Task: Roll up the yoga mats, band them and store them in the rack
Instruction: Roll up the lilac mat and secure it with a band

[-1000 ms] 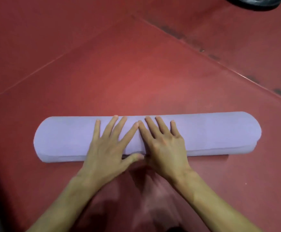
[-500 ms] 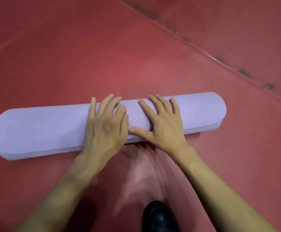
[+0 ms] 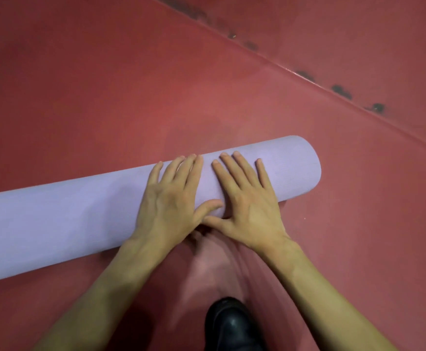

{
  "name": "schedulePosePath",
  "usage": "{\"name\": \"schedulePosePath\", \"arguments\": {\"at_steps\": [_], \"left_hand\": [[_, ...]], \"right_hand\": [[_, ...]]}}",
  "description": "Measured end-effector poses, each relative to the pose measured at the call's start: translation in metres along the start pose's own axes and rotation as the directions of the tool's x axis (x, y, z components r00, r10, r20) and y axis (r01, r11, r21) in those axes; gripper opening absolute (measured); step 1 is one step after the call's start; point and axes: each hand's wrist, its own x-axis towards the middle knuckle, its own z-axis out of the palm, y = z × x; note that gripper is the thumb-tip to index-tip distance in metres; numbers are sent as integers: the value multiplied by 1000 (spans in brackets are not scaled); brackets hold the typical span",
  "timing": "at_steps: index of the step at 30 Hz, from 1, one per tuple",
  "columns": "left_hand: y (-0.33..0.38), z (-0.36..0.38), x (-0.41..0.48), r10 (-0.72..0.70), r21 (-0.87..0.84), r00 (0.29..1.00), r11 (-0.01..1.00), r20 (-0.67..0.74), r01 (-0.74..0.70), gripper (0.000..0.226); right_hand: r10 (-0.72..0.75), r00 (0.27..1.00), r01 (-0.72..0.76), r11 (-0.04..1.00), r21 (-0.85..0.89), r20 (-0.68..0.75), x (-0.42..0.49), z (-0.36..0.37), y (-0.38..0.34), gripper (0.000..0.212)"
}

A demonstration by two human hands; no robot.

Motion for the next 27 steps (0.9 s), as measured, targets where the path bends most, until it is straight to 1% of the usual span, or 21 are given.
{"name": "schedulePosePath", "arguments": {"at_steps": [2,3,6,8,10,13,17,19,21,23,24,25,27], "left_hand": [[3,1,-4,7,-17,1000,1000,-23,-7,83],[5,0,-8,14,-29,999,999,-43,-15,83],[12,1,-21,42,-40,995,998,-86,-46,83],[15,2,-26,54,-36,994,998,-99,-58,83],[15,4,-26,54,-38,992,998,-118,-59,81],[13,7,-23,86,-33,987,995,-139,-91,78],[24,11,-17,229,-52,958,969,-174,-241,73],[41,13,-9,300,-37,945,951,-127,-307,78],[60,14,2,353,-22,936,935,-17,-353,94],[76,15,16,338,32,932,938,133,-345,113],[81,16,22,320,62,929,940,184,-336,118],[83,18,26,311,63,930,942,198,-329,119],[85,20,31,344,4,924,937,167,-350,113]], "right_hand": [[25,1000,-25,999,-21,14,2,-6,6,105],[10,1000,-9,999,-39,28,2,-8,9,106],[-105,990,113,989,-91,91,2,-16,19,110],[-133,982,149,983,-112,137,5,-20,25,113],[-126,983,141,984,-107,137,10,-23,27,112],[-110,990,119,987,-103,92,9,-24,26,109],[-16,1000,18,988,-151,16,-22,-26,34,106],[36,999,-36,982,-185,-7,-42,-31,48,108],[56,998,-59,976,-208,-22,-57,-37,63,109],[81,997,-83,973,-216,-17,-65,-41,75,110],[100,995,-100,972,-215,-11,-66,-42,79,112],[118,993,-117,971,-210,-8,-67,-42,80,113],[145,989,-146,970,-197,-22,-70,-42,81,113]]}}
